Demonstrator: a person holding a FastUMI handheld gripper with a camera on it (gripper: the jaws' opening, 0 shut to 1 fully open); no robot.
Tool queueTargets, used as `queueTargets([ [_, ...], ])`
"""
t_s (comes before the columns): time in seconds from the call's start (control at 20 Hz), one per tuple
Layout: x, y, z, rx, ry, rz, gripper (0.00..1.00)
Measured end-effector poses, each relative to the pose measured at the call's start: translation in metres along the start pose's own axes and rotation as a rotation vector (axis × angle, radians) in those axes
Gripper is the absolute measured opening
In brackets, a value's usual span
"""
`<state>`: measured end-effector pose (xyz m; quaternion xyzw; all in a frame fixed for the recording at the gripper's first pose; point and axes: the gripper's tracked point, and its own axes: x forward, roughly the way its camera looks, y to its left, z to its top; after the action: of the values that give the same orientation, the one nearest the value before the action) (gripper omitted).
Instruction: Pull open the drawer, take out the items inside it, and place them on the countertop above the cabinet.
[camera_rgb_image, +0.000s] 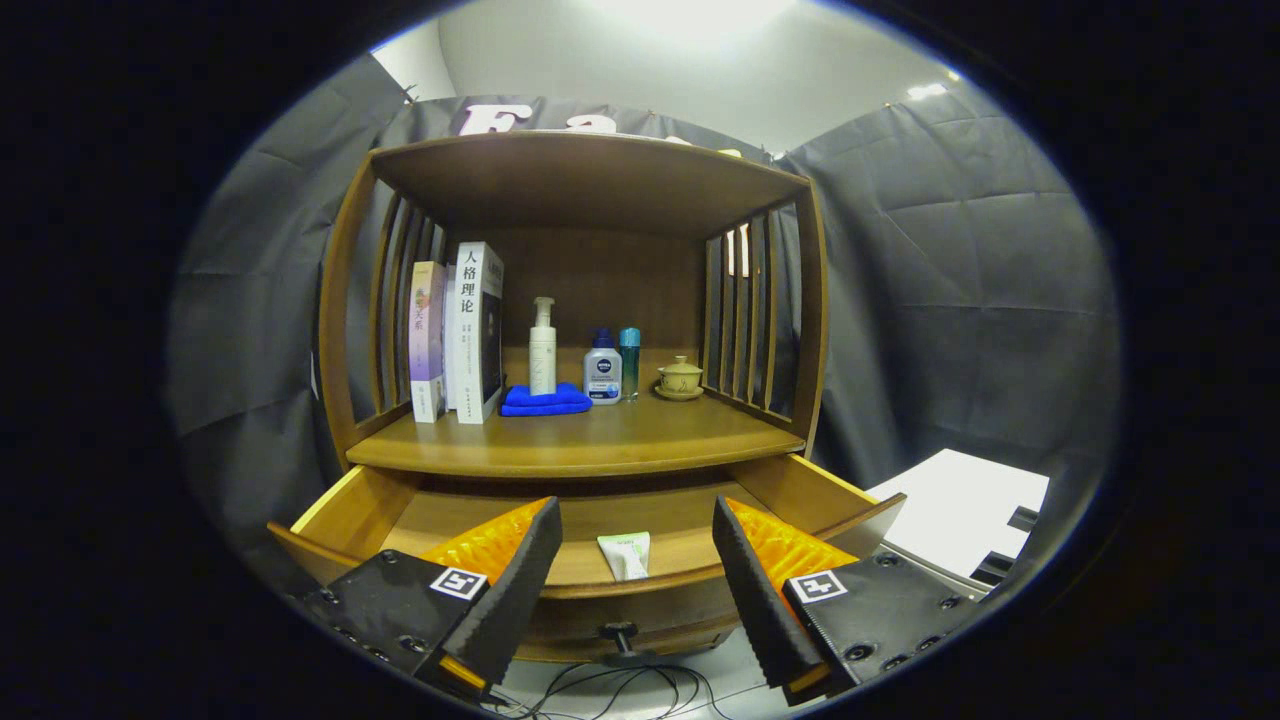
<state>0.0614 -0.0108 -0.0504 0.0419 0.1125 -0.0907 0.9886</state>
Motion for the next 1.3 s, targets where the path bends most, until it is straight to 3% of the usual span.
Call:
queueTargets([
  [0.5,0.056,0.015,-0.003,-0.002,0.221,-0.072,0.94],
  [0.65,0.072,0.011,-0.016,-0.044,0.307,-0.107,0.95],
  [1.3,0.118,0.015,-0.1,0.045,0.745,-0.123,0.95],
])
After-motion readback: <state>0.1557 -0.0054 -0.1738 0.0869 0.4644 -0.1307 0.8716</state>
